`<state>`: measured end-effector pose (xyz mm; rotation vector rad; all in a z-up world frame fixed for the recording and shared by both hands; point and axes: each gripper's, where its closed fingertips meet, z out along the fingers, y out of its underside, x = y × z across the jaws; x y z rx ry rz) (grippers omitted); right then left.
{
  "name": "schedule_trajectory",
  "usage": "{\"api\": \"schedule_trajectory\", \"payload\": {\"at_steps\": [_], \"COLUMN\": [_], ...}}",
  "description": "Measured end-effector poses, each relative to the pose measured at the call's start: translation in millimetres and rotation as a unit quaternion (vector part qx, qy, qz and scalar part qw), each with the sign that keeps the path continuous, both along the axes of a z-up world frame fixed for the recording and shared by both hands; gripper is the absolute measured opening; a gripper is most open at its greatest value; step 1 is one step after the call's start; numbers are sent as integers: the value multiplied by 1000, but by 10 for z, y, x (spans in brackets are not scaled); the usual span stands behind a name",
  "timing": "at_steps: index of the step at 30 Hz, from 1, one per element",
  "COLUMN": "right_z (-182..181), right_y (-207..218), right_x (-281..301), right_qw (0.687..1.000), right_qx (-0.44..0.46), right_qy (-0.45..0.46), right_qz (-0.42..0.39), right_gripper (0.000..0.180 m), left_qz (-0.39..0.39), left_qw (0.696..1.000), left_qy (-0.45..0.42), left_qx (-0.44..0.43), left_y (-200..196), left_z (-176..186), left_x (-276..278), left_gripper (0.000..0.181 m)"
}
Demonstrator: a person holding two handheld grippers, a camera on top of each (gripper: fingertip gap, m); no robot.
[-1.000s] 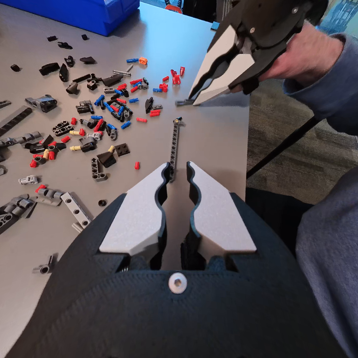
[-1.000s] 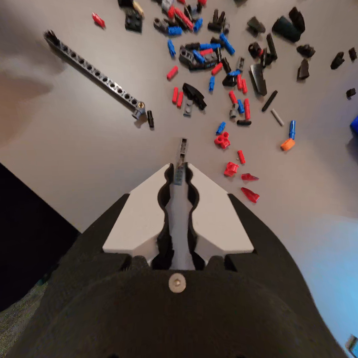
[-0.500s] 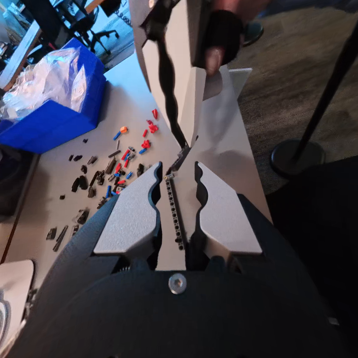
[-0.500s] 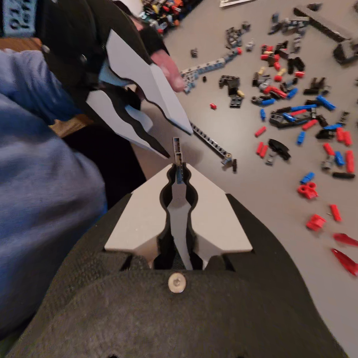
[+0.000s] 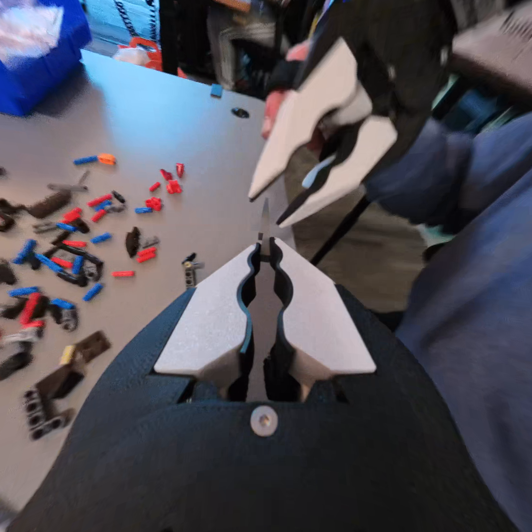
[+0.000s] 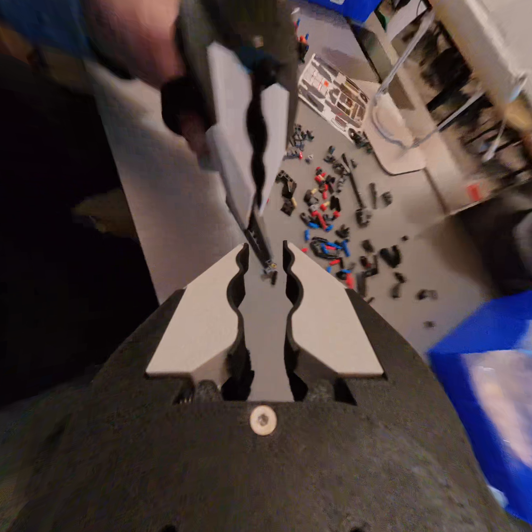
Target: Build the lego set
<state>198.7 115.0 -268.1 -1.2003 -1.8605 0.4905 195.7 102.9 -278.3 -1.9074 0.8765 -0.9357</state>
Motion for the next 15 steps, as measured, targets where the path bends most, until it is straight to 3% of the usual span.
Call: {"api": "schedule_trajectory", "payload": {"at_steps": [3,8,12,15], "right_z": [-97,-117,-237,-397], "right_y": [38,10,56,253], "right_x": [-14,-68,-48,0], "right_qw": [991,982,992,993], "right_qx": [127,184,112,-26], "right_qy": [-42,-40,-61,-80], "right_qz": [-8,4,-19,-84], "right_gripper": [18,6,5,5], "left_qz": [-15,-24,-16,44], "left_qw": [996,989,986,994], "left_qy": [-55,-74,-81,-10], "left_qx": [-71,-126,-147,-95], "left_y": [-11,-32,52,320], "left_z": [23,-55,-119,-183], "left_x": [9,67,61,-77], "left_gripper": [4,4,4,14]}}
